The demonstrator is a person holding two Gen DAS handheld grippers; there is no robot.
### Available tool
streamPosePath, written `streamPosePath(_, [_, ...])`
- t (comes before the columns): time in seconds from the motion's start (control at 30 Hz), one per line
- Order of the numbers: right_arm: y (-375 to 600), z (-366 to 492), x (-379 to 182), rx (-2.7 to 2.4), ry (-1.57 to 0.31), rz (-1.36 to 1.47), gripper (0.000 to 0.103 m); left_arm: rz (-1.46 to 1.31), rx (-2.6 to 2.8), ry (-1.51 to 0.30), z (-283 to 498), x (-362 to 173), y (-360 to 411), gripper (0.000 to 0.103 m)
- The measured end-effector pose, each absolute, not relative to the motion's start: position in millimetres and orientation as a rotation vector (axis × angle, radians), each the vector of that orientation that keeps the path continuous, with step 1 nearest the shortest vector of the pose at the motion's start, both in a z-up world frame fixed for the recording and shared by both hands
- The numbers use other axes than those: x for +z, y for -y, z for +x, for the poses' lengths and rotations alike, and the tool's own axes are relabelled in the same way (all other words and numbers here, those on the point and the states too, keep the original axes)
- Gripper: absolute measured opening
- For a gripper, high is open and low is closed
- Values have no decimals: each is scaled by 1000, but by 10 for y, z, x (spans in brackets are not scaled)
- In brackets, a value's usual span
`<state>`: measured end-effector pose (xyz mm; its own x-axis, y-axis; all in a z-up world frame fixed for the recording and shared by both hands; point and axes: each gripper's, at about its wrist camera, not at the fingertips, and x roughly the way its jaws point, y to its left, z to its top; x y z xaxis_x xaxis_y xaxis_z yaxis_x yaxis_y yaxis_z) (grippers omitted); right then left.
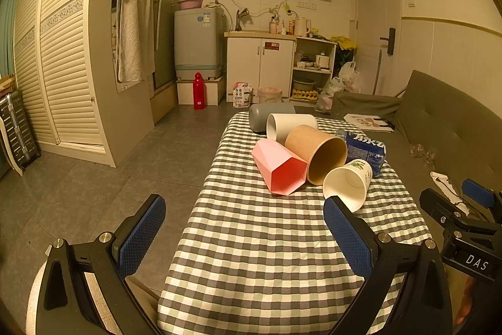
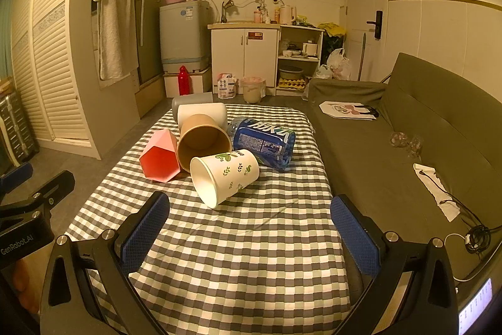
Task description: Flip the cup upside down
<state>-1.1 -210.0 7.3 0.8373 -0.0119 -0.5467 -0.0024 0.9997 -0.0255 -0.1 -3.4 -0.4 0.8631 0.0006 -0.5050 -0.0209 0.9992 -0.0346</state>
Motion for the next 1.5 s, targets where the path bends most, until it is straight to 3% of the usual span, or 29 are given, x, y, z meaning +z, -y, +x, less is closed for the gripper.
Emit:
streamPosePath(1.0, [2068, 37, 58, 10, -606, -31, 103, -39, 15, -553, 8, -87, 42, 103])
streamPosePath(1.5, [2035, 609, 284, 61, -704, -40, 103, -27, 13, -638, 488, 50, -78, 103])
